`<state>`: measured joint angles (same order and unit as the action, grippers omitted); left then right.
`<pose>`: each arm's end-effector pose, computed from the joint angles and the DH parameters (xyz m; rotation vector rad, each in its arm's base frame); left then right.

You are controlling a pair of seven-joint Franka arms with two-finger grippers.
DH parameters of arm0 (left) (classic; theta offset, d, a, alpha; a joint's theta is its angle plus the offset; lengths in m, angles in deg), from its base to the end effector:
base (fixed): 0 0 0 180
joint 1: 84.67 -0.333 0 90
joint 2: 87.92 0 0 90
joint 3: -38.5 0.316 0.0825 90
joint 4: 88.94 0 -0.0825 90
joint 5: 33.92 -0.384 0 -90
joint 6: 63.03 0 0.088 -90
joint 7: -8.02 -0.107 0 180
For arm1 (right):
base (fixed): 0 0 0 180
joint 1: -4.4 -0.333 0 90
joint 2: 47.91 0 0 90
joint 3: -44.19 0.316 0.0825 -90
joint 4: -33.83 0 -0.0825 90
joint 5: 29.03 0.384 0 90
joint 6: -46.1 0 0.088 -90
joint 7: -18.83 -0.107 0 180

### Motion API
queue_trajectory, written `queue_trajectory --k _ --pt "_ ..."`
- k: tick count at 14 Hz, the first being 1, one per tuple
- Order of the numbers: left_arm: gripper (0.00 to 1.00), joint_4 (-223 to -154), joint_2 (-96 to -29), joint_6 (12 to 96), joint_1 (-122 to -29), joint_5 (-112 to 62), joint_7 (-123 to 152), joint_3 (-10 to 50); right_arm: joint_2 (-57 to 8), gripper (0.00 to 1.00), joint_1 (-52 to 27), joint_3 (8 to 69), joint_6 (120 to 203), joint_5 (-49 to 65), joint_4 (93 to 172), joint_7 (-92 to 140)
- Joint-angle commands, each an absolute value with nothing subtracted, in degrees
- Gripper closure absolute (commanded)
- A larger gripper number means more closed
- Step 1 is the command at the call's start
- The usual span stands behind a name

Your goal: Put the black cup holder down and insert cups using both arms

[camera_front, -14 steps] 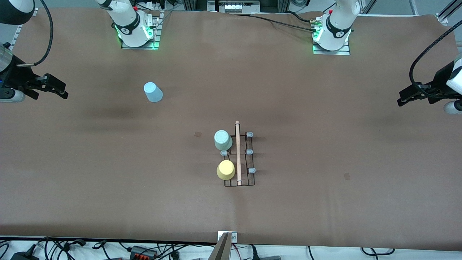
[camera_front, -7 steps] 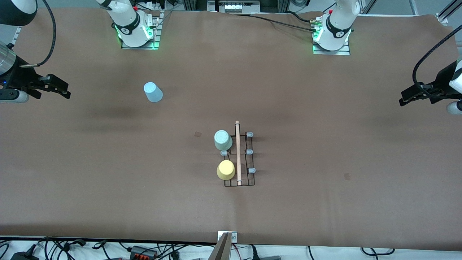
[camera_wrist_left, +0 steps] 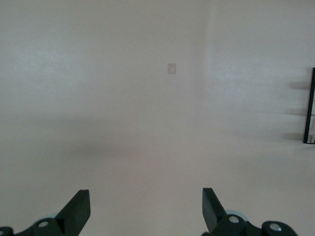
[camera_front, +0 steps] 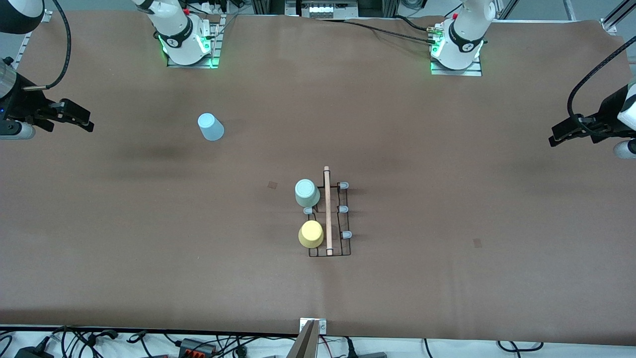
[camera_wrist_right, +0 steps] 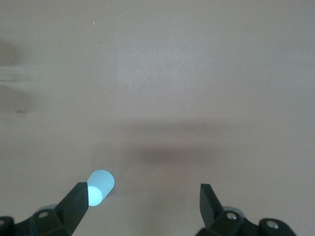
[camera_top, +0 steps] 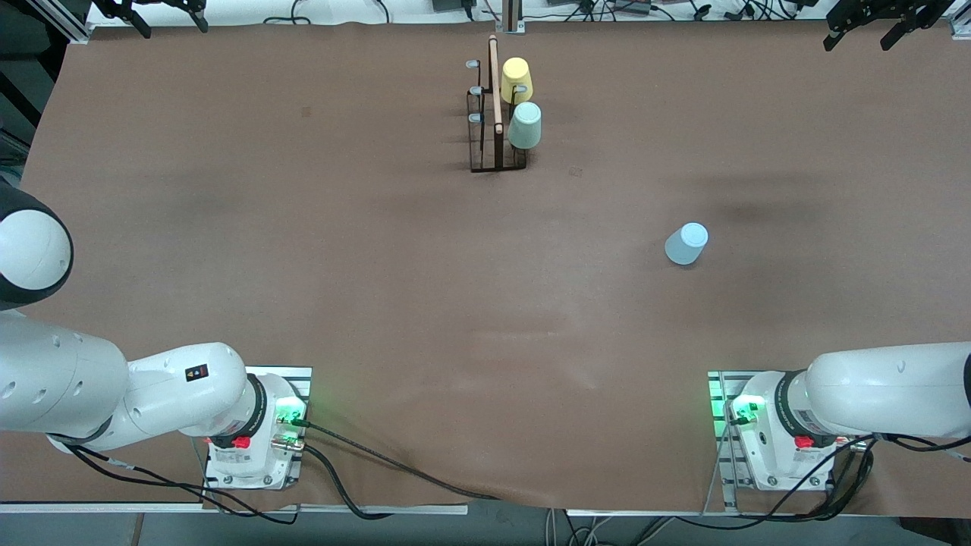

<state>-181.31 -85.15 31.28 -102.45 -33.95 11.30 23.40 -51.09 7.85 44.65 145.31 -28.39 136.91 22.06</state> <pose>0.5728 0.0302 0.5851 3.1253 0.1630 -0.0202 0.5433 -0.0273 0.5603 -3.1303 -0.0036 0.0179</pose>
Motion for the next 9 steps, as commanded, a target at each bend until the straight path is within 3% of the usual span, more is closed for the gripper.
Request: queue_trajectory --k 1,9 --pt "0.00 -180.17 -84.49 30.75 -102.77 -33.22 10.30 23.12 -51.86 0.00 7.12 44.54 144.10 -29.12 136.84 20.33" --pt "0.00 -180.00 -83.79 32.69 -102.69 -33.31 10.30 23.30 -52.21 0.00 7.30 44.54 143.66 -29.30 136.84 21.82"
